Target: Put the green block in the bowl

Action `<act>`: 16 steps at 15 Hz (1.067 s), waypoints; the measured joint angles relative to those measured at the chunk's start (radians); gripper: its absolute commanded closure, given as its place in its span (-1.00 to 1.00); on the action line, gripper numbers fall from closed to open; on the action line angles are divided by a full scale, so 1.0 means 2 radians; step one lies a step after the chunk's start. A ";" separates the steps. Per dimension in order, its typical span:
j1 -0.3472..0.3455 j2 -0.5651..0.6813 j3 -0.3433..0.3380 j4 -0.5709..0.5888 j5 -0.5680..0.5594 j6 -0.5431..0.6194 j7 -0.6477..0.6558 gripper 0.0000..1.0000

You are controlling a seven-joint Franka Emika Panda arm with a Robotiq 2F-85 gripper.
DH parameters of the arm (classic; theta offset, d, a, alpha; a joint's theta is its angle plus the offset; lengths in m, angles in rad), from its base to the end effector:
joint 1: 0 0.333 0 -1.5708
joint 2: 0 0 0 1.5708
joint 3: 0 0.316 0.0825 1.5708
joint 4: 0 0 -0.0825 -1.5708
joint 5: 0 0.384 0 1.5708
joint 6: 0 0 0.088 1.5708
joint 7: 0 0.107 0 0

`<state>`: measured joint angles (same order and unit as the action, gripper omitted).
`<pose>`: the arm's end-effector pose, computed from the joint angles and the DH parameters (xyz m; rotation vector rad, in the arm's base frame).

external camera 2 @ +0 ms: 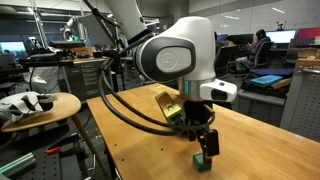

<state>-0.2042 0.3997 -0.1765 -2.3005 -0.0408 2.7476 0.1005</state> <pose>0.4929 -0.1989 0.1805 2.9802 -0.6484 0.0609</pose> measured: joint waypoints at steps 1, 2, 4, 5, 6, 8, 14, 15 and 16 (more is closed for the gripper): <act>-0.002 0.003 0.002 0.001 0.009 0.001 -0.009 -1.00; -0.006 0.006 0.005 0.003 0.018 0.001 -0.020 -1.00; -0.017 0.012 0.016 0.005 0.036 0.001 -0.043 -1.00; -0.022 0.015 0.022 0.006 0.045 0.001 -0.053 -0.75; -0.027 0.018 0.028 0.008 0.052 0.001 -0.063 -0.48; -0.035 0.025 0.037 0.011 0.062 0.001 -0.079 -0.17; -0.042 0.036 0.041 0.018 0.067 0.002 -0.102 0.65; -0.042 0.036 0.041 0.018 0.067 0.002 -0.103 0.65; -0.042 0.036 0.041 0.018 0.067 0.002 -0.104 0.65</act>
<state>-0.2885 0.4725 -0.0946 -2.2638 0.0927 2.7506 -0.1078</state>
